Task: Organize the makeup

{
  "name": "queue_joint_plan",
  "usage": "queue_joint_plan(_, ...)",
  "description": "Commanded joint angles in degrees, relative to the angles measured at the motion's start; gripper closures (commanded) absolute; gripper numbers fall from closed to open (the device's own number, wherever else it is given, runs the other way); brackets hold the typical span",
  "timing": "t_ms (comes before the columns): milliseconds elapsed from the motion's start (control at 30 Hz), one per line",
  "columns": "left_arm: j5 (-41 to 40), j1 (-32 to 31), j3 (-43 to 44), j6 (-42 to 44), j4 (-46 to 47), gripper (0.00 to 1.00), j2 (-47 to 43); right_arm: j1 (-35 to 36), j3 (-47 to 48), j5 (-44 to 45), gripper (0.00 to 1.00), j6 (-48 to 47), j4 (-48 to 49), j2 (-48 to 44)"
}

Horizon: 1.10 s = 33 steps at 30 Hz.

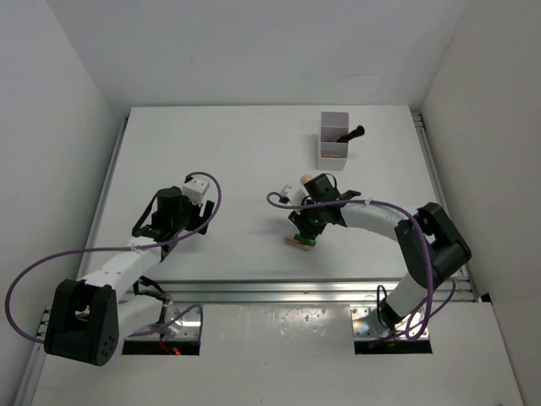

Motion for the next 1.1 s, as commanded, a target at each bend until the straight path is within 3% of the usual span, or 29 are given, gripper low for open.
queue_joint_plan(0,0.4,-0.4,-0.4,0.2,1.0,0.18,-0.6,-0.1,-0.9,-2.1,0.65,1.0,0.5,-1.1)
queue_joint_plan(300,0.4,-0.4,-0.4,0.2,1.0,0.18,-0.6,1.0,-3.1,-2.6,0.65,2.6,1.2,-2.3)
queue_joint_plan(500,0.9,-0.4,-0.4,0.2,1.0,0.18,-0.6,1.0,-2.8,1.9,0.65,3.1,0.6,-0.9)
queue_joint_plan(767,0.9,-0.4,-0.4,0.2,1.0,0.18,-0.6,0.1,-0.3,7.3,0.80,2.6,-0.9,3.1)
queue_joint_plan(833,0.9,-0.4,-0.4,0.2,1.0,0.18,-0.6,0.1,1.9,8.0,0.86,1.8,-2.9,5.1)
queue_joint_plan(900,2.5,-0.4,-0.4,1.6,0.4,0.18,-0.6,-0.1,2.8,8.4,0.98,1.6,-3.4,5.7)
queue_joint_plan(1000,8.1,-1.0,0.4,7.2,-2.6,0.18,-0.6,-0.7,1.8,6.6,1.00,2.0,-0.6,3.0)
queue_joint_plan(1067,14.6,-1.0,2.5,15.6,-6.5,0.18,-0.1,-1.7,-0.8,2.7,1.00,2.8,5.4,-1.9)
